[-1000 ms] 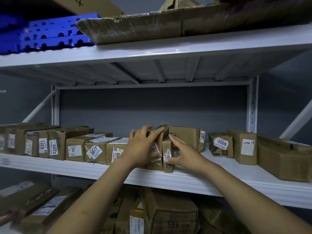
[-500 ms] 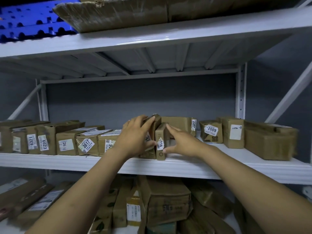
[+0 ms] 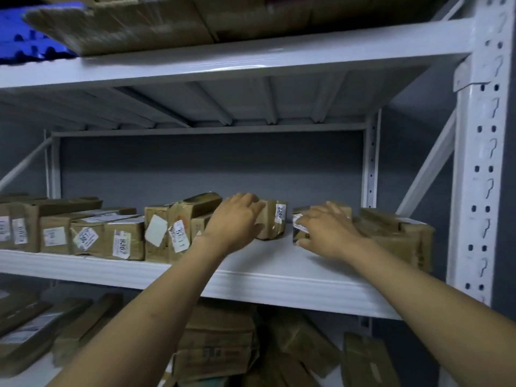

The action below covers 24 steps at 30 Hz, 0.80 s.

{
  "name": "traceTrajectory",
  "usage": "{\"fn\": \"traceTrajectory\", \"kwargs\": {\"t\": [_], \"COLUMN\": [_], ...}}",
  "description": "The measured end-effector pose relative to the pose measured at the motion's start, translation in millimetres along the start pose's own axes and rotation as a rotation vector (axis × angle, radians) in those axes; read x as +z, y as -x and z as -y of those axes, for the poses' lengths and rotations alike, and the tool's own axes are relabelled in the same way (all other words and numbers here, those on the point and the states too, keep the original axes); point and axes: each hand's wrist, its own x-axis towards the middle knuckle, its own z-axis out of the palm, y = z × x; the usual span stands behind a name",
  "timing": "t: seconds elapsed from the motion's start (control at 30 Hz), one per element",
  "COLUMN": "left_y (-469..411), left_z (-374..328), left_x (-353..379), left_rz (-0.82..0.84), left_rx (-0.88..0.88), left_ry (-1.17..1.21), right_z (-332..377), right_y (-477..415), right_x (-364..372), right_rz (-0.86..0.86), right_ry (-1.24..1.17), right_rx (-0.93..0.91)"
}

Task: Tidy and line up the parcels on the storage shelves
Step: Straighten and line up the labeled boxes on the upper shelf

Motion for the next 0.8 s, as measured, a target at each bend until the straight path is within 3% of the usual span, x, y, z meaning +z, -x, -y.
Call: {"fn": "traceTrajectory", "kwargs": {"t": [0.23, 0.4, 0.6, 0.8], "left_y": [-63.1, -107.6, -141.1, -142.4], "left_z": [-30.2, -18.4, -0.9, 9.3], "left_x": [66.7, 104.5, 132.5, 129.9], "left_rz": [0.116, 0.130, 0.316, 0.212], "left_rx": [-0.223, -0.224, -0.209, -0.187], "left_ry": [0.193, 0.123, 0.198, 0.291], "right_z": [-59.9, -67.8, -72.3, -75.8], "right_y": [-8.6, -27.7, -50.8, -62.4], "right_x": [15.0, 26.0, 33.5, 43.4], "right_rz": [0.002, -0.028, -0.007, -0.023], "right_ry": [-0.062, -0.083, -0.068, -0.058], "right_rx": [0.063, 0.066, 0.079, 0.109]}}
